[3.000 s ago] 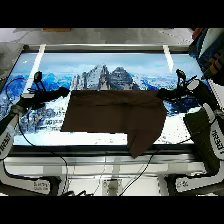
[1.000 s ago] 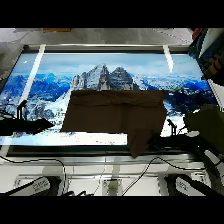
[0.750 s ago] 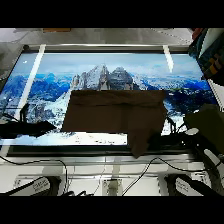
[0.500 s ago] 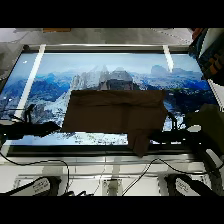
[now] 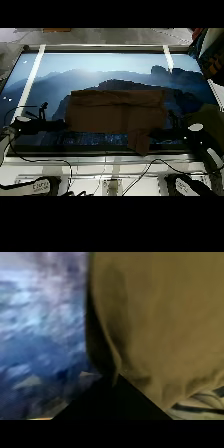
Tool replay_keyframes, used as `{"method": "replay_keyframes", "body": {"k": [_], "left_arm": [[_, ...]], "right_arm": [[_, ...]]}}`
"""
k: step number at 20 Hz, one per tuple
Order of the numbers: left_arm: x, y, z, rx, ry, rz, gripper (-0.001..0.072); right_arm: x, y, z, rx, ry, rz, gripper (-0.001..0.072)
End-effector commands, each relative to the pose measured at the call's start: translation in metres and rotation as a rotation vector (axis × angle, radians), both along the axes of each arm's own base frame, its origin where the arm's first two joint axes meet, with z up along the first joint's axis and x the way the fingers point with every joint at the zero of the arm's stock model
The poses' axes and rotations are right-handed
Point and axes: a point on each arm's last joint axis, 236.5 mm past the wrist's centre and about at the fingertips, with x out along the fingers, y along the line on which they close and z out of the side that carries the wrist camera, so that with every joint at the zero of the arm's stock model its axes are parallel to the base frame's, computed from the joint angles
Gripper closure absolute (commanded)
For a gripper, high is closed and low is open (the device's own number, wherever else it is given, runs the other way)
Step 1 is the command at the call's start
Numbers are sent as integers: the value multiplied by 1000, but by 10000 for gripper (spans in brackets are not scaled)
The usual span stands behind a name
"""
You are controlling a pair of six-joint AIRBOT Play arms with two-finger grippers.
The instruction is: Fold the clothes and pants, and hang the long-sleeved shirts on hangers.
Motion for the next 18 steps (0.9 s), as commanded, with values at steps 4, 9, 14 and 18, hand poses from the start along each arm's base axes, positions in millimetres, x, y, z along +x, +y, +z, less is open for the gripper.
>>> {"method": "replay_keyframes", "body": {"k": [4,9,14,18], "left_arm": [[42,-10,87,-39,-188,-86,689],[96,-16,184,-113,-464,22,688],[175,-3,184,-25,-633,318,689],[215,-10,141,137,-642,463,689]], "right_arm": [[23,5,76,20,-139,148,693],[96,-23,146,-80,-383,-43,694],[191,-89,158,-215,-595,-472,693],[237,-114,119,-270,-611,-675,693]]}}
